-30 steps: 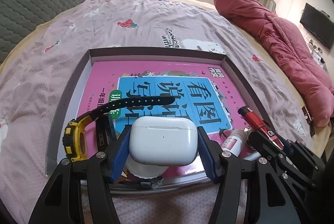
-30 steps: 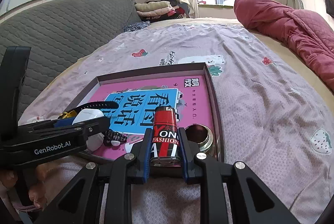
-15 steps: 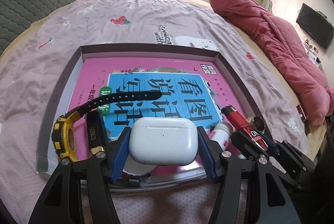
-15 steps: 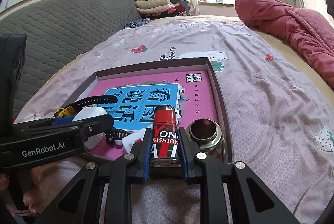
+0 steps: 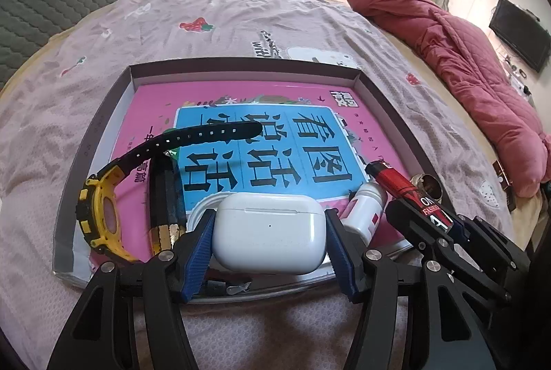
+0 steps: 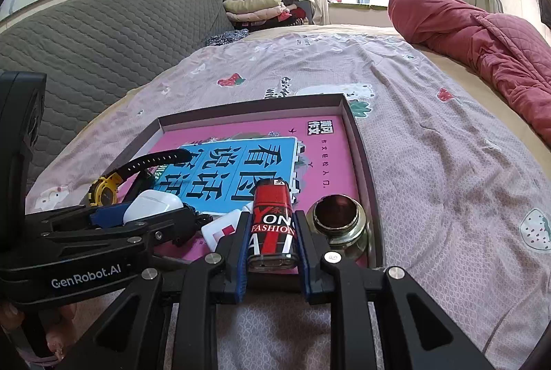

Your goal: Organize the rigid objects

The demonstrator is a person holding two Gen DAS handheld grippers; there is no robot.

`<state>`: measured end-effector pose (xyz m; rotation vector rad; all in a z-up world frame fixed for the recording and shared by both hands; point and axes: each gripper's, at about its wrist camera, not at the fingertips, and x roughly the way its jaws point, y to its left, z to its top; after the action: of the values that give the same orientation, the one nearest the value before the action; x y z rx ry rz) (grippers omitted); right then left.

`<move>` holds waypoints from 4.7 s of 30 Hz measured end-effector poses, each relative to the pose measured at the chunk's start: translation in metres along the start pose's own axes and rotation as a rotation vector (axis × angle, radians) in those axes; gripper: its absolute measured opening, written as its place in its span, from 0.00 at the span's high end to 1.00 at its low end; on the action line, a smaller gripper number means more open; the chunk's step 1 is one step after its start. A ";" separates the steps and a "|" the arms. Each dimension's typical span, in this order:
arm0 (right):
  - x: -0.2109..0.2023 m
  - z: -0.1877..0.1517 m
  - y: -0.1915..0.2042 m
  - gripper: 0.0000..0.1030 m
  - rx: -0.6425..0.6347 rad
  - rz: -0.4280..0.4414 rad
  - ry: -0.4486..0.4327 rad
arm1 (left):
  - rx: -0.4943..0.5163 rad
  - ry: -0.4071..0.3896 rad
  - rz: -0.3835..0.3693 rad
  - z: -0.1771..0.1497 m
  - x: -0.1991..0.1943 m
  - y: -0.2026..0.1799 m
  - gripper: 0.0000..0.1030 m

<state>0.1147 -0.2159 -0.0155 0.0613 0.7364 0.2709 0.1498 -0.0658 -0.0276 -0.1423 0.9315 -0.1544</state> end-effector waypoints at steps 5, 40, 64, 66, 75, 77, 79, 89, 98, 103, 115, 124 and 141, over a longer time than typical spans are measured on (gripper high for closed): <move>-0.002 0.000 0.000 0.77 0.005 -0.001 0.004 | -0.006 0.001 0.009 0.000 -0.001 0.002 0.39; -0.024 0.000 -0.004 0.76 -0.005 -0.012 -0.033 | -0.023 -0.009 0.043 0.001 -0.007 0.012 0.38; -0.038 0.004 -0.002 0.61 0.013 -0.032 -0.047 | -0.085 -0.124 0.092 0.011 -0.061 0.062 0.30; -0.043 0.005 0.001 0.56 0.014 -0.032 -0.054 | -0.080 -0.136 0.113 0.009 -0.069 0.065 0.29; -0.066 0.012 0.013 0.52 -0.002 -0.065 -0.095 | -0.034 -0.166 0.154 0.000 -0.098 0.053 0.29; -0.070 0.012 0.017 0.51 -0.007 -0.064 -0.095 | -0.027 -0.174 0.162 -0.002 -0.104 0.051 0.29; -0.074 0.012 0.020 0.51 -0.009 -0.070 -0.095 | -0.023 -0.163 0.165 -0.004 -0.106 0.050 0.29; -0.091 0.000 0.033 0.50 -0.035 -0.077 -0.068 | -0.023 -0.128 0.214 -0.023 -0.117 0.047 0.29; -0.099 -0.019 0.048 0.50 -0.074 -0.065 -0.019 | -0.062 -0.090 0.199 -0.047 -0.127 0.042 0.29; -0.104 -0.027 0.053 0.50 -0.091 -0.081 -0.002 | -0.034 -0.092 0.175 -0.057 -0.132 0.031 0.29; -0.114 -0.032 0.052 0.50 -0.080 -0.084 0.002 | -0.004 -0.072 0.158 -0.073 -0.134 0.020 0.29; -0.102 -0.038 0.047 0.50 -0.060 -0.075 0.028 | -0.011 -0.052 0.147 -0.078 -0.120 0.021 0.29; -0.089 -0.044 0.048 0.49 -0.082 -0.073 0.043 | -0.014 -0.024 0.161 -0.084 -0.104 0.021 0.29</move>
<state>0.0118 -0.1954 0.0174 -0.0496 0.7680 0.2331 0.0229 -0.0293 0.0008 -0.0819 0.9160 0.0027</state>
